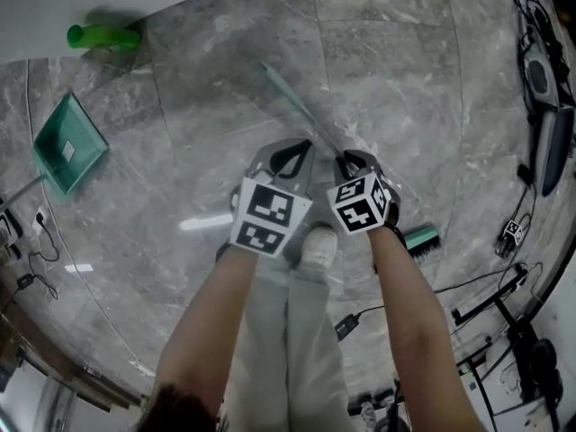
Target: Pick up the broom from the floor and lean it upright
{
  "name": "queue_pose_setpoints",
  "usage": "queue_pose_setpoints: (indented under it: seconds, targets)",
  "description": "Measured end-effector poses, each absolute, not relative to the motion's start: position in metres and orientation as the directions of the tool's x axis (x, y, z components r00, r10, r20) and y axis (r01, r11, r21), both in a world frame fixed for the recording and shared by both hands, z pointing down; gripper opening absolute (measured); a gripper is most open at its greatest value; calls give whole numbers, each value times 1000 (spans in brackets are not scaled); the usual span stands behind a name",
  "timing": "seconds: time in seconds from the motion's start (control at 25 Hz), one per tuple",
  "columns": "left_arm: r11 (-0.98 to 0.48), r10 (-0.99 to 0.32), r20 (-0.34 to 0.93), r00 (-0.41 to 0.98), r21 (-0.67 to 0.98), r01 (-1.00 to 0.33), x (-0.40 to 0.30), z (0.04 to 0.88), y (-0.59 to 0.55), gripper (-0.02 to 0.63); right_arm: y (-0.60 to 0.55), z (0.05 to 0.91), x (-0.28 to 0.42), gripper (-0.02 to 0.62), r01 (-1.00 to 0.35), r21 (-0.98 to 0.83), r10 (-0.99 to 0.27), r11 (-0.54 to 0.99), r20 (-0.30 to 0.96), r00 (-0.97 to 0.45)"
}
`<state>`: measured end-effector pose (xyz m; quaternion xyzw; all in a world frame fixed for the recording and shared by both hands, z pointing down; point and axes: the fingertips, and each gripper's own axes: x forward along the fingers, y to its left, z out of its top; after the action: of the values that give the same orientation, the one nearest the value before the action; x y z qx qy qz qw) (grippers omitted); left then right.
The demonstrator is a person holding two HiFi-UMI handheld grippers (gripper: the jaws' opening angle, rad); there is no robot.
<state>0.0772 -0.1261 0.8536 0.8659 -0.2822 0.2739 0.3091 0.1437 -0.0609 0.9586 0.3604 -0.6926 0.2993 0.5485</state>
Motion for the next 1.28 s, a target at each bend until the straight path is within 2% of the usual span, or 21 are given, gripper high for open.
queue_pose_setpoints:
  seconds: [0.36,0.68,1.04,1.28]
  targets:
    - [-644,-474,530,703,336,-687,78,747,-160,-2,-110,859,142,75,-850,37,-359,526,915,-183]
    - [-639,-559,479,677,271,-720,64,670,-200,-2,-169,766,128,74,-872,84,-529,482,822,-213]
    - [-585,-683,402,610,198,-786,28,598,-255,0,-243,699,84,75,-880,100,-619,465,747,-242]
    - [-499,-765,361,533,191,-845,-10,569,-275,0,-300,671,54,77,-895,101,-658,434,715,-238]
